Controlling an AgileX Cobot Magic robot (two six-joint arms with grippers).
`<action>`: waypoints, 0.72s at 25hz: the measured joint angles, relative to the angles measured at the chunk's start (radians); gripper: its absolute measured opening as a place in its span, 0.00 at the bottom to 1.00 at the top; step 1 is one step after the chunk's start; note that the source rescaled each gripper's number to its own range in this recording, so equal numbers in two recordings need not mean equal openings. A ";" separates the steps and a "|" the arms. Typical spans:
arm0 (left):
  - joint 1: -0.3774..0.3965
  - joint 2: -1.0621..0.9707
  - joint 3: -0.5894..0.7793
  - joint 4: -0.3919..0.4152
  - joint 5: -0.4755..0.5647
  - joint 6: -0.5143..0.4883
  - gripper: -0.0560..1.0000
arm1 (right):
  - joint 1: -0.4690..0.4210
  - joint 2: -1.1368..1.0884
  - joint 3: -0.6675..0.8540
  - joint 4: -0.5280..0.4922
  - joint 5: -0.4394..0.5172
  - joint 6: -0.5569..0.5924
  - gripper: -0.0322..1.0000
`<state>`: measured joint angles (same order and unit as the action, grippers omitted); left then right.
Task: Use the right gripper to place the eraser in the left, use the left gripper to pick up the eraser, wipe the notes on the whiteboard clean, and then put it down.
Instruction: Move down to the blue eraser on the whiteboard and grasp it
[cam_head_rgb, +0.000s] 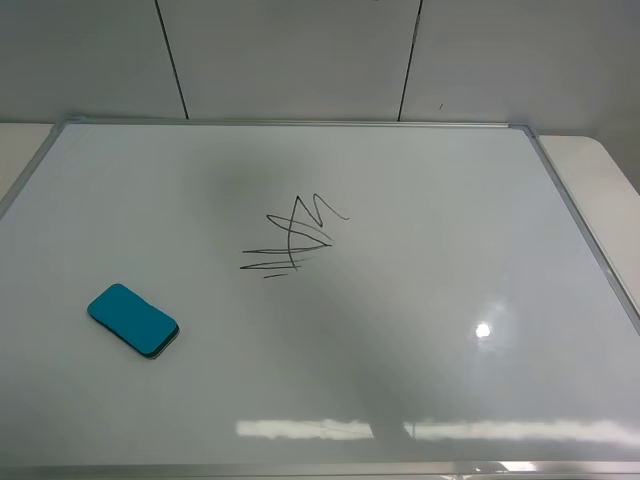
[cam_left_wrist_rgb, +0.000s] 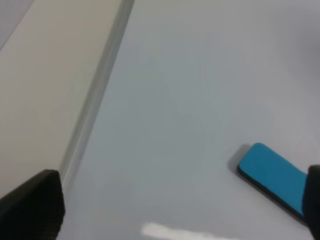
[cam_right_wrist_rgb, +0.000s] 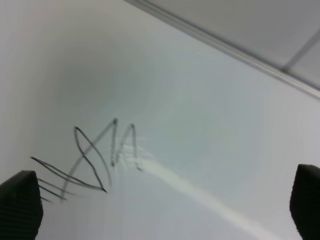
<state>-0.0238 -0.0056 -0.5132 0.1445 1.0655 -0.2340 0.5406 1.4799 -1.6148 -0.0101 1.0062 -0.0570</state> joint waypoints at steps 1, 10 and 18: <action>0.000 0.000 0.000 0.000 0.000 0.000 0.92 | -0.014 -0.032 0.021 0.000 0.011 -0.003 1.00; 0.000 0.000 0.000 0.000 0.000 0.000 0.92 | -0.034 -0.445 0.468 -0.002 -0.058 -0.013 1.00; 0.000 0.000 0.000 0.000 0.000 0.000 0.92 | -0.079 -1.054 0.844 -0.054 -0.088 0.028 1.00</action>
<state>-0.0238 -0.0056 -0.5132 0.1445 1.0655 -0.2340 0.4620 0.4263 -0.7705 -0.0638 0.9178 -0.0291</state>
